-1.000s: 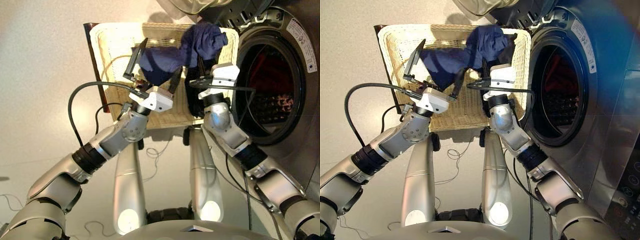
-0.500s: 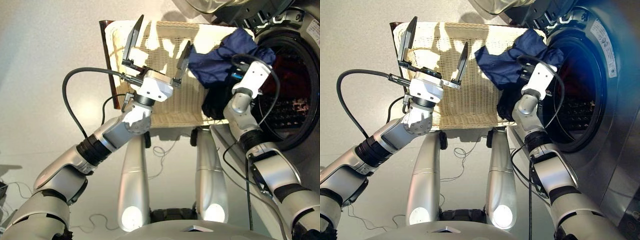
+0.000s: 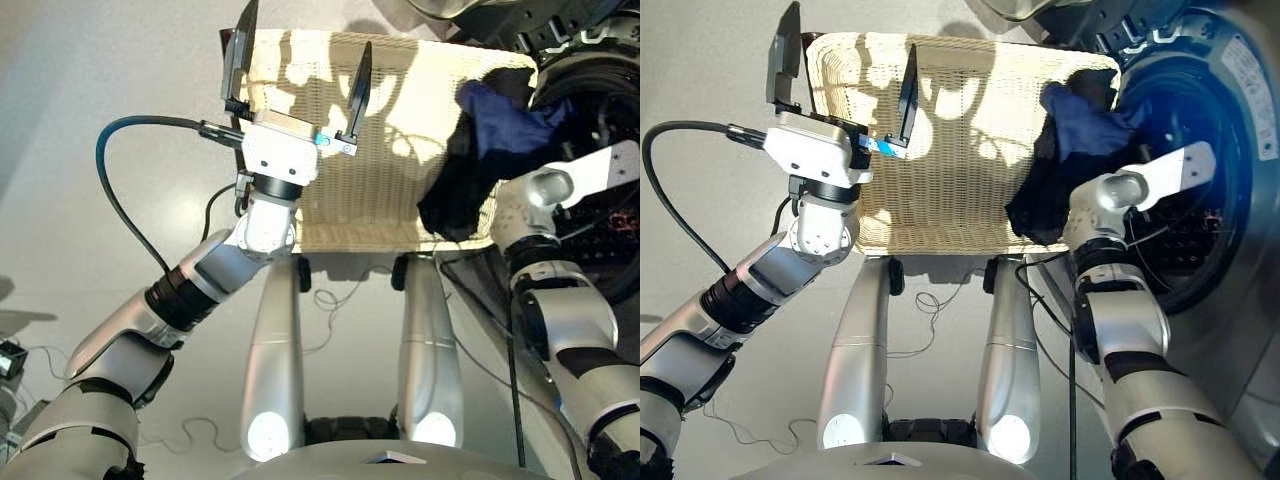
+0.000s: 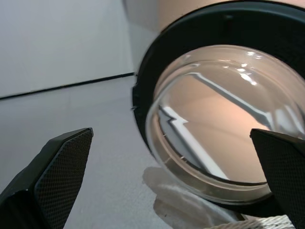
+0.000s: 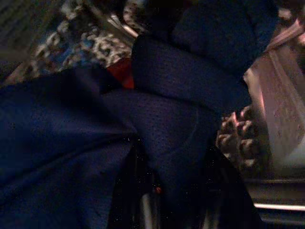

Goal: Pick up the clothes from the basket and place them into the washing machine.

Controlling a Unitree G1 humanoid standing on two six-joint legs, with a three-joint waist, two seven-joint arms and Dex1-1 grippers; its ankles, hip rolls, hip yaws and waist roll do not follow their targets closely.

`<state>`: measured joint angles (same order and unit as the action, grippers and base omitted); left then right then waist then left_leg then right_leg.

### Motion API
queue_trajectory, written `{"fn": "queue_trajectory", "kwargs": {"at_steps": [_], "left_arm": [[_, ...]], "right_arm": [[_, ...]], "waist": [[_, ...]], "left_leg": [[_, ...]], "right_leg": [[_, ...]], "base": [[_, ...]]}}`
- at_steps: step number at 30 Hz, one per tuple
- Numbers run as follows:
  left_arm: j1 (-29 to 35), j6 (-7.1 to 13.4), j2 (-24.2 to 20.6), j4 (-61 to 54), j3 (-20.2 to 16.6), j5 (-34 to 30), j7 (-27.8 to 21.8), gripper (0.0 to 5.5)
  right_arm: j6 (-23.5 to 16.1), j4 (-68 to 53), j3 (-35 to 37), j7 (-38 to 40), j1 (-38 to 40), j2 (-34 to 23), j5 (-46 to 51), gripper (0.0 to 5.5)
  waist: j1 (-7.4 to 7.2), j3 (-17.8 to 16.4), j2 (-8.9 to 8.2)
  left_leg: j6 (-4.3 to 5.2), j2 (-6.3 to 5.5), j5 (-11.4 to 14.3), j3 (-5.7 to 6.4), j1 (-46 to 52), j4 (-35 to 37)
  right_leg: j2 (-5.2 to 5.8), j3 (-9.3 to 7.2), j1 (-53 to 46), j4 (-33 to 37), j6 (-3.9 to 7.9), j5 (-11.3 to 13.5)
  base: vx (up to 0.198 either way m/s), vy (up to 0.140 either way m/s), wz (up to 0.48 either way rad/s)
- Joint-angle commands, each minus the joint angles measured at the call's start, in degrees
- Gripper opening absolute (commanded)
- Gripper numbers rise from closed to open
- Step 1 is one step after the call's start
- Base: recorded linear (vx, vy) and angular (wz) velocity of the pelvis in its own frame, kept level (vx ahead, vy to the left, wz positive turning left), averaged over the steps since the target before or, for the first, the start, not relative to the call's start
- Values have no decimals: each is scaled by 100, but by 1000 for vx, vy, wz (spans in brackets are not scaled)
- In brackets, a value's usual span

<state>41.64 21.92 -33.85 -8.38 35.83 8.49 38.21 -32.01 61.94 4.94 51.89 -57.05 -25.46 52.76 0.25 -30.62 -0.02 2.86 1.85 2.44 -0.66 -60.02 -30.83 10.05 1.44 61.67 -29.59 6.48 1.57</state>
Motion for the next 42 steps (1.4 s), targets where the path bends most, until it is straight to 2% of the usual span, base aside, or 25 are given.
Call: {"fn": "queue_trajectory", "kwargs": {"at_steps": [1, 2, 3, 4, 5, 6, 7, 8, 9, 10, 11, 12, 13, 15, 16, 19, 27, 34, 35, 36, 41, 42], "left_arm": [[-59, 103, 468, -406, 302, -383, 381, 550], [21, 96, 488, -376, 320, -396, 398, 550], [250, -142, 585, -432, 649, -643, 379, 550], [423, -276, 619, -389, 804, -841, 418, 550], [545, -312, 598, -410, 901, -962, 442, 550], [590, -379, 624, -370, 955, -1070, 497, 550], [692, -417, 638, -366, 1013, -1173, 565, 550], [713, -439, 637, -349, 1090, -1257, 585, 550], [508, -418, 306, -521, 1209, -1477, 376, 550], [423, -549, 272, -366, 1205, -1681, 599, 550], [471, -530, 428, -405, 1286, -1607, 639, 550], [272, -320, 169, -858, 1346, -1587, 560, 550], [284, -530, 156, -662, 1322, -1740, 703, 550], [475, -582, 376, -741, 1546, -1709, 652, 550], [496, -586, 367, -783, 1511, -1678, 594, 550], [445, -574, 327, -784, 1484, -1677, 533, 550], [408, -557, 213, -612, 1473, -1628, 439, 550], [305, -412, -46, -634, 1413, -1529, 457, 550], [295, -402, -80, -643, 1417, -1505, 446, 550], [273, -399, -87, -651, 1414, -1484, 428, 550], [189, -330, -154, -694, 1307, -1360, 319, 550], [168, -330, -151, -694, 1313, -1357, 317, 550]], "right_arm": [[-581, 62, 137, 294, 181, -394, 658, 0], [-597, 76, 148, 302, 129, -420, 657, 0], [-447, 182, 13, 256, 67, -521, 763, 0], [-421, 376, 91, 372, 5, -589, 749, 0], [-399, 354, 11, 391, -57, -675, 708, 0], [-374, 371, 23, 454, -50, -748, 688, 0], [-366, 385, 52, 558, -96, -831, 663, 0], [-361, 374, 29, 603, -84, -898, 635, 0], [-396, 343, 106, 637, 20, -1118, 614, 0], [-379, 343, 173, 690, 78, -1133, 531, 0], [-416, 401, 135, 826, -19, -1124, 507, 0], [-368, 334, 86, 777, 79, -1357, 523, 0], [-282, 403, 133, 763, 78, -1404, 501, 0], [-261, 549, -65, 754, -236, -1547, 531, 0], [-226, 571, -68, 697, -331, -1681, 573, 0], [-341, 467, -111, 495, -472, -1941, 730, 0], [-364, 395, -270, 178, -596, -2322, 684, 0], [-491, 389, -310, -108, -606, -2522, 629, 0], [-515, 396, -308, -171, -603, -2515, 670, 86], [-515, 381, -314, -312, -595, -2485, 769, 550], [-621, 197, -330, -797, -443, -2178, 993, 550], [-621, 199, -333, -798, -421, -2170, 994, 550]], "waist": [[-193, 83, 420], [-175, 83, 426], [-217, 83, 387], [-242, 83, 382], [-218, 83, 379], [-236, 83, 377], [-244, 83, 379], [-244, 83, 384], [-216, 83, 448], [-214, 83, 427], [-203, 83, 427], [-163, 83, 489], [-184, 83, 465], [-127, 83, 481], [-135, 83, 519], [-116, 83, 571], [-166, 83, 544], [-161, 83, 511], [-159, 83, 510], [-159, 83, 504], [-156, 83, 476], [-158, 83, 472]], "left_leg": [[75, 38, 45, -143, -46, -108], [68, 35, -17, -150, -135, -108], [65, 38, 96, -118, -198, -296], [60, 44, 116, -119, -306, -401], [50, 43, 55, -108, -452, -426], [61, 46, 143, -87, -505, -547], [58, 63, 90, -84, -645, -594], [67, 76, 197, -62, -660, -708], [62, 58, 197, -59, -763, -771], [60, 63, 217, -40, -827, -841], [55, 56, 257, -39, -889, -936], [41, 37, 258, -48, -985, -999], [34, 44, 266, -29, -1064, -1060], [17, 20, 301, -30, -1207, -1204], [3, 32, 219, -46, -1337, -1204], [1, 32, 358, -68, -1482, -1460], [-4, 71, 382, -110, -1681, -1632], [-4, 71, 366, -88, -1622, -1592], [-4, 70, 364, -83, -1614, -1589], [-5, 68, 360, -80, -1604, -1580], [-16, 81, 298, -94, -1550, -1494], [-8, 81, 347, -91, -1507, -1508]], "right_leg": [[-277, 291, 60, -425, -24, -382], [-276, 298, 152, -428, -30, -325], [-298, 314, 193, -604, -44, -435], [-303, 313, 277, -698, -55, -441], [-305, 314, 404, -714, -64, -391], [-320, 324, 444, -823, -68, -469], [-320, 327, 580, -865, -80, -426], [-329, 327, 603, -996, -81, -536], [-332, 336, 727, -1064, -84, -550], [-331, 319, 792, -1152, -87, -577], [-345, 316, 858, -1272, -98, -626], [-344, 332, 966, -1338, -104, -633], [-342, 326, 1036, -1397, -108, -635], [-359, 325, 1190, -1582, -119, -694], [-369, 325, 1318, -1595, -121, -629], [-429, 317, 1508, -1891, -108, -774], [-467, 287, 1714, -2064, -105, -804], [-483, 268, 1658, -2047, -102, -807], [-489, 266, 1648, -2049, -103, -805], [-492, 263, 1633, -2038, -103, -797], [-489, 255, 1552, -1940, -120, -732], [-490, 258, 1511, -1958, -114, -780]], "base": [[0, 0, 0], [0, 0, 0], [0, 0, 0], [0, 0, 0], [0, 0, 0], [-57, -23, -31], [0, 0, 0], [0, 0, 0], [0, 0, 0], [0, 0, 0], [0, 0, 0], [0, 0, 0], [0, 0, 0], [0, 0, 0], [0, 0, 0], [-17, 2, 3], [0, 0, 0], [0, 0, 0], [0, 0, 0], [0, 0, 0], [0, 0, 0], [0, 0, 0]]}}
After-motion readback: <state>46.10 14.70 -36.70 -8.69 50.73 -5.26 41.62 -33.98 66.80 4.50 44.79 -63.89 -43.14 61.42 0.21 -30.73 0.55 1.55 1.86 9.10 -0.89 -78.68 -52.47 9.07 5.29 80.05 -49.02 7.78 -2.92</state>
